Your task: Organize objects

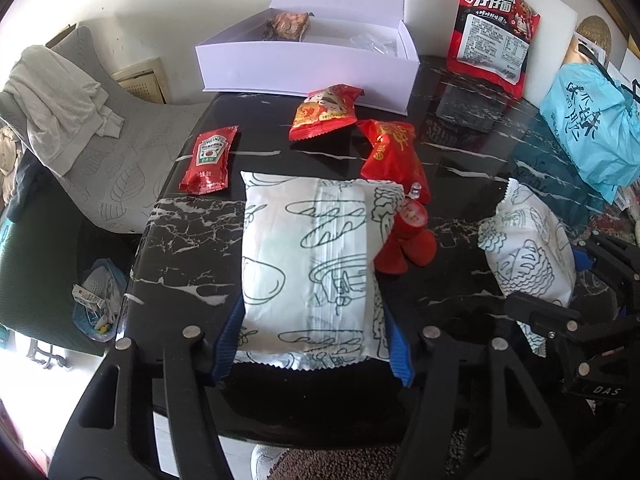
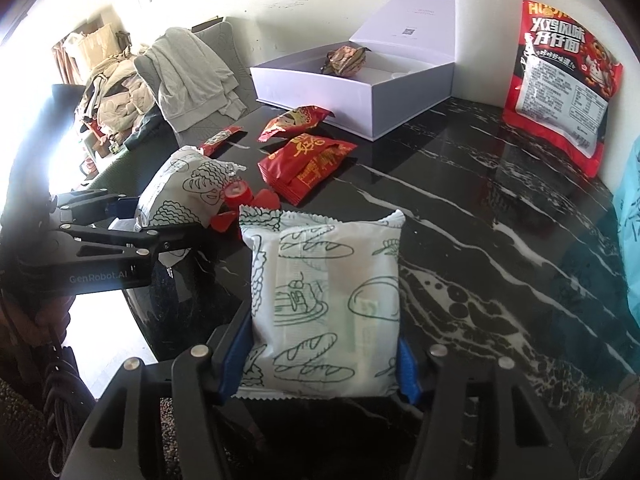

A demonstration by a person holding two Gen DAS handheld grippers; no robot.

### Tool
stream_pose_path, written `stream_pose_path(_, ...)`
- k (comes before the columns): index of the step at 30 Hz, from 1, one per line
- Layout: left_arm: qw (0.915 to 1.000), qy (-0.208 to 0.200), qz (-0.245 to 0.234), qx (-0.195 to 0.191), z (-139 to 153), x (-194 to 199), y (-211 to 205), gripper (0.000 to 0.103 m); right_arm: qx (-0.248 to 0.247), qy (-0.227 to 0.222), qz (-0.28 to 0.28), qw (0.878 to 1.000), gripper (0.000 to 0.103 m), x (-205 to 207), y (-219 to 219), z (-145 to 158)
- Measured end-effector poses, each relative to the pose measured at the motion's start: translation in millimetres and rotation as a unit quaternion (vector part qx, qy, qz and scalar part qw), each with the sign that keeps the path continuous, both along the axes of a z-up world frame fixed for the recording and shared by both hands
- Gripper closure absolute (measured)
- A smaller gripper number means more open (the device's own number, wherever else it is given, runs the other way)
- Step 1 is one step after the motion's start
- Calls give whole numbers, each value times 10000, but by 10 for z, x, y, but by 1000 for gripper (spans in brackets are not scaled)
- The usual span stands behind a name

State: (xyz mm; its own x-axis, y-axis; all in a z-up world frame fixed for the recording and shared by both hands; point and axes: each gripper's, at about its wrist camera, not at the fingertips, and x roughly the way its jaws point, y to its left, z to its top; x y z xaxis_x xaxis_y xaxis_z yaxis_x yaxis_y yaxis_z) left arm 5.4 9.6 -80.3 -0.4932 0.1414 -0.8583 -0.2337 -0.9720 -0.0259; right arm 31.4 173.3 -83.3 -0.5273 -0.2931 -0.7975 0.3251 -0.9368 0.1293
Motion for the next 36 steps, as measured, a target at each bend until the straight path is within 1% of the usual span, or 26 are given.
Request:
stream_pose_path(6, 10000, 12, -86, 49, 117, 34, 27, 45, -93, 92, 145, 9998, 43, -12, 0, 108)
stream_pose_path(9, 9999, 73, -58, 95, 206, 34, 24, 45, -135, 165, 169, 9996, 43, -11, 17, 194)
stream_pose_path(13, 9998, 180, -49, 114, 331, 21, 25, 45, -158, 153, 187, 9996, 43, -42, 26, 263)
stream_pose_path(18, 9997, 244, -34, 86, 410, -8, 38, 45, -104, 210, 217, 9995, 43, -86, 51, 350)
stream_pose_path(22, 9996, 195, -47, 214, 447, -44, 33, 45, -9, 312, 305, 9990, 43, -116, 40, 438)
stream_pose_path(26, 9995, 294, -66, 67, 511, -72, 55, 45, 63, 387, 381, 9985, 43, -149, 31, 514)
stream_pose_path(30, 9991, 412, -88, 51, 603, -106, 55, 46, 82, 477, 438, 9979, 43, -204, 22, 585)
stream_pose_path(31, 9989, 459, -92, 46, 632, -114, 58, 50, 87, 521, 465, 9975, 43, -213, 16, 610)
stream_pose_path(32, 9986, 512, -94, 39, 666, -125, 59, 57, 80, 547, 482, 9973, 43, -228, 14, 632)
stream_pose_path(34, 9982, 582, -149, 54, 728, -160, 69, 57, 54, 583, 525, 9969, 43, -270, 8, 680)
stream_pose_path(36, 9981, 587, -169, 75, 718, -223, 72, 57, 34, 620, 590, 9963, 43, -316, -4, 698)
